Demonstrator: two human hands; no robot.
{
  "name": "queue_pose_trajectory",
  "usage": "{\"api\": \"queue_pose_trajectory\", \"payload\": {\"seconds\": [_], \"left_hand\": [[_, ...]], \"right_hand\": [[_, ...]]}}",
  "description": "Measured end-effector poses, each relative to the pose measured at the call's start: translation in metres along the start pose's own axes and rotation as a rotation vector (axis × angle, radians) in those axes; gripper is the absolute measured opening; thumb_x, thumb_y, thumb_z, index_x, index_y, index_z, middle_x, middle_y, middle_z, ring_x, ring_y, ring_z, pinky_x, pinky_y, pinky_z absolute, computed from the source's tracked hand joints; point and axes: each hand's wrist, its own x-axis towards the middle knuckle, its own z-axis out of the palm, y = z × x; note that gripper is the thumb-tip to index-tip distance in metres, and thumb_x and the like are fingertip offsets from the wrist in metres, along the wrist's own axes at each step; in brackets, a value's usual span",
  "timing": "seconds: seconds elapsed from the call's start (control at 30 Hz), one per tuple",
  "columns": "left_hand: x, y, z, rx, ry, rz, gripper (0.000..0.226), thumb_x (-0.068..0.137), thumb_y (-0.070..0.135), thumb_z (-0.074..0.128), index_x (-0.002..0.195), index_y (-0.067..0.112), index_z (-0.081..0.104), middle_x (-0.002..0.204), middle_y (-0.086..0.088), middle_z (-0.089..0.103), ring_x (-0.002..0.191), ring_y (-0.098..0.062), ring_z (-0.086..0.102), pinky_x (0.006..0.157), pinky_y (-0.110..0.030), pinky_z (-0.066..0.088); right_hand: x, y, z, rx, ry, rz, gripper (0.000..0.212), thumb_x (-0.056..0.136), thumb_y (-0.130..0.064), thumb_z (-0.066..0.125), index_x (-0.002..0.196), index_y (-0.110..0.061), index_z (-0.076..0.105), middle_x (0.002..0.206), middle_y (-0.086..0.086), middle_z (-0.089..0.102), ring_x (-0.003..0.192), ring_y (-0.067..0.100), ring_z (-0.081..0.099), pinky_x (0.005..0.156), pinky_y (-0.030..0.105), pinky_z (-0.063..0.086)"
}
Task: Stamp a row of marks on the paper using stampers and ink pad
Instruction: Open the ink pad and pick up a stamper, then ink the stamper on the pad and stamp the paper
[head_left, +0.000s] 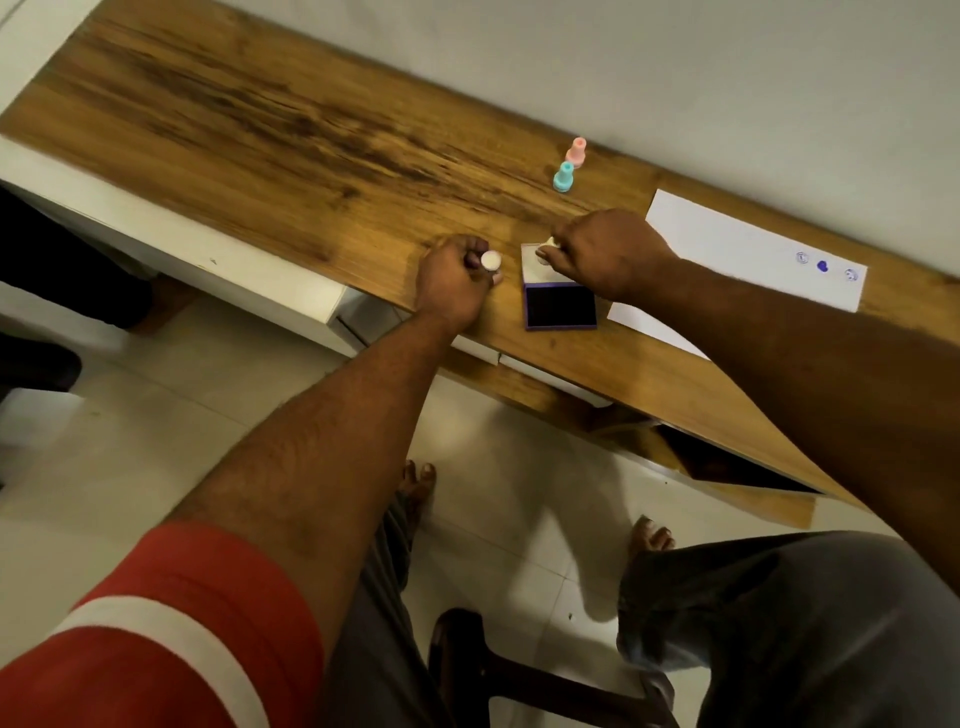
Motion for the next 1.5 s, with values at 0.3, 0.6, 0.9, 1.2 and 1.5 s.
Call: {"api": "queue_pose_trajectory", "payload": {"seconds": [0.3, 0.6, 0.9, 1.2, 1.5], "left_hand": [[-0.048, 0.014, 0.001, 0.426, -0.032, 0.398, 0.081, 0.087, 0.07, 0.065, 0.155, 0.03, 0.048, 0.151, -0.007, 0.051, 0.143, -0.03, 0.041, 0.114, -0.051, 0.037], [-0.052, 0.027, 0.035, 0.669, -0.128, 0.482, 0.073, 0.084, 0.078, 0.064, 0.148, 0.045, 0.056, 0.177, -0.001, -0.012, 0.156, -0.048, -0.027, 0.121, -0.073, -0.01], [-0.049, 0.022, 0.038, 0.568, -0.126, 0.325, 0.067, 0.078, 0.079, 0.068, 0.138, 0.051, 0.062, 0.177, -0.004, -0.016, 0.152, -0.047, -0.035, 0.118, -0.07, -0.02], [-0.045, 0.028, 0.035, 0.504, -0.152, 0.277, 0.065, 0.075, 0.07, 0.079, 0.136, 0.052, 0.064, 0.177, -0.004, -0.015, 0.152, -0.045, -0.036, 0.119, -0.07, -0.019], [-0.042, 0.04, 0.032, 0.559, -0.166, 0.288, 0.069, 0.073, 0.07, 0.082, 0.136, 0.045, 0.067, 0.177, -0.006, -0.013, 0.158, -0.043, -0.025, 0.124, -0.069, -0.01]], "right_hand": [[-0.063, 0.011, 0.02, 0.042, 0.03, 0.172, 0.055, 0.104, -0.06, 0.043, 0.112, -0.013, 0.07, 0.085, 0.002, 0.065, 0.072, 0.015, 0.053, 0.058, 0.025, 0.035], [-0.077, -0.001, 0.029, 0.017, -0.01, 0.209, 0.059, 0.104, -0.062, 0.036, 0.106, -0.014, 0.071, 0.078, -0.001, 0.056, 0.068, 0.014, 0.052, 0.064, 0.029, 0.04], [-0.051, -0.021, -0.026, -0.058, 0.393, 0.194, 0.055, 0.1, -0.057, 0.036, 0.091, -0.014, 0.07, 0.066, -0.005, 0.044, 0.055, 0.015, 0.042, 0.05, 0.019, 0.021], [-0.06, -0.035, 0.034, -0.199, -0.023, 0.244, 0.037, 0.1, -0.037, 0.064, 0.124, -0.008, 0.065, 0.107, 0.013, 0.074, 0.089, 0.031, 0.072, 0.073, 0.039, 0.058], [-0.062, -0.026, 0.036, 0.004, 0.03, 0.244, 0.038, 0.104, -0.047, 0.054, 0.115, -0.014, 0.069, 0.098, 0.005, 0.072, 0.08, 0.022, 0.066, 0.07, 0.033, 0.052]]}}
